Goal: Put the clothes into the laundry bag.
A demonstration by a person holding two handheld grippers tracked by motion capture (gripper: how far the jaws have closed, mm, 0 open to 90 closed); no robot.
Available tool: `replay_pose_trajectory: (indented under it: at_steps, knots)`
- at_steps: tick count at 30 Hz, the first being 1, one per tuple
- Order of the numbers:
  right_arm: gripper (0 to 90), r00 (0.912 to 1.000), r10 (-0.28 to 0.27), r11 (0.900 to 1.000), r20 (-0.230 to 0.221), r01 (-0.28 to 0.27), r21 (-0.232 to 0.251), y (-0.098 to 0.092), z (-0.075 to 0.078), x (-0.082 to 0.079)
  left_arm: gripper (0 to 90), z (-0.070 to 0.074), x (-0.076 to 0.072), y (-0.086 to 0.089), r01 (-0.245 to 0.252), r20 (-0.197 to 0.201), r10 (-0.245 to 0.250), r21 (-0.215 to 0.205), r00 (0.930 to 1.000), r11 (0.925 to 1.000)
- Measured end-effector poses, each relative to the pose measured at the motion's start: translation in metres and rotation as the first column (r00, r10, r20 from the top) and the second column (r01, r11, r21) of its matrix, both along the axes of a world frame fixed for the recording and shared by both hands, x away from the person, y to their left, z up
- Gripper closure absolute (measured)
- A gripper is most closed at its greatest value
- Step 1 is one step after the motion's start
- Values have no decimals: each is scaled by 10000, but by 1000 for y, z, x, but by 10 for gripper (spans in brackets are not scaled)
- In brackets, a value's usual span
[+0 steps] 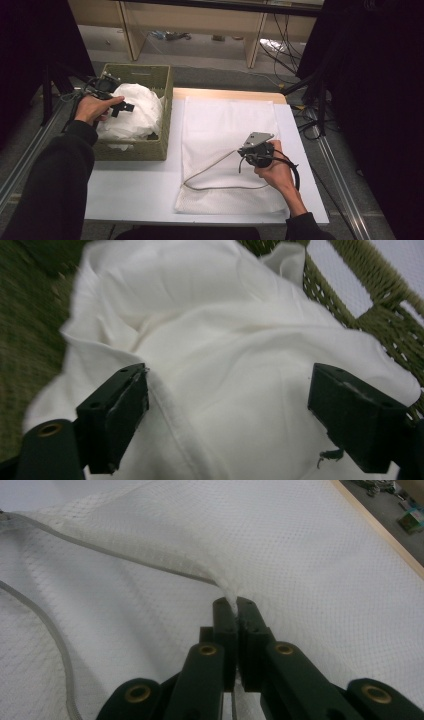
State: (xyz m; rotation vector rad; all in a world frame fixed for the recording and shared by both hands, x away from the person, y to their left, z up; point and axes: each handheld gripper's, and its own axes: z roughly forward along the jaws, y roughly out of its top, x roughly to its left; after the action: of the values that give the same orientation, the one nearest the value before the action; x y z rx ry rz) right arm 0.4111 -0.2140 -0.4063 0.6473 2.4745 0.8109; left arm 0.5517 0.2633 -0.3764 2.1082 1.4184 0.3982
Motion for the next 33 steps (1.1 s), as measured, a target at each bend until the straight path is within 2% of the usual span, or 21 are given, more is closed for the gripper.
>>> replay_pose_trajectory:
  at_steps: [1,2,3,4,5,7,9,10,11,13,15,18,21,22,23,24,27,28,30,31,33]
  knots:
    - [894,10000,-27,10000,-48,27,0,0,0,0,156,-7,2,-2,264,-483,-273,-201,9985,9994]
    - [894,9998,-141,9999,-150,142,54,0,-1,-1,150,-13,4,-5,375,-592,-390,-265,9975,9989]
    - [894,9997,-184,9998,-168,186,85,1,-1,-2,133,-20,6,-10,652,-803,-639,133,9947,9978]
    - [894,10000,-18,10000,-56,18,11,1,-1,-1,102,-24,7,-14,729,-773,-696,408,9946,9965]
    - [894,9998,-34,10000,-212,35,32,1,-1,-1,11,-28,8,-19,872,-842,-806,771,9932,9932]
    - [894,9997,-139,9999,-217,141,60,0,-1,-2,0,-35,9,-28,1069,-900,-938,1541,9915,9823]
    - [894,9997,-77,10000,-226,78,25,0,-1,-2,0,-35,12,-26,824,-921,-678,1642,9934,9830]
    - [894,9997,-63,10000,-225,63,30,0,-1,-2,11,-35,15,-20,447,-719,-320,1820,9969,9823]
    - [894,9998,-47,10000,-213,48,26,1,-1,-2,33,-35,16,-15,260,-540,-152,2046,9984,9785]
    - [894,9998,86,9999,-170,-87,-61,0,-2,-1,0,-38,19,-8,93,-561,35,2261,9984,9741]
    - [894,9998,100,9999,-171,-101,-68,0,-2,0,0,-44,24,0,93,-1012,121,2079,9948,9781]
    - [894,9997,32,10000,-225,-33,-37,1,-3,0,0,-68,29,-4,286,-1276,-143,1115,9917,9934]
    - [894,9995,70,10000,-310,-71,-25,1,-3,0,0,-79,34,-8,477,-1417,-353,852,9893,9952]
    - [894,9999,97,10000,-98,-97,2,1,-6,1,0,-81,34,-9,540,-1606,-427,664,9861,9963]
    - [894,9999,85,10000,-128,-84,9,2,-6,0,37,-82,33,-12,468,-1901,-395,339,9810,9983]
    - [894,9997,102,9999,-231,-104,-60,1,-5,0,128,-81,32,-14,350,-1950,-318,132,9803,9993]
    - [894,9998,-26,10000,-221,28,82,2,-5,0,347,-74,30,-12,668,-1922,-694,-201,9789,9976]
    - [894,9996,91,10000,-262,-90,27,2,-5,0,390,-71,30,-6,1257,-1735,-1331,-531,9758,9906]
    - [894,9996,-71,9998,-272,76,163,1,-5,0,425,-67,27,-4,1654,-1661,-1829,-1139,9690,9796]
    - [894,9996,-71,9998,-272,76,163,1,-5,0,425,-67,26,-6,1920,-1545,-2080,-1119,9659,9750]
    - [895,9994,105,9999,-327,-105,1,0,-3,1,365,-67,28,-7,1802,-1405,-1866,-575,9723,9820]
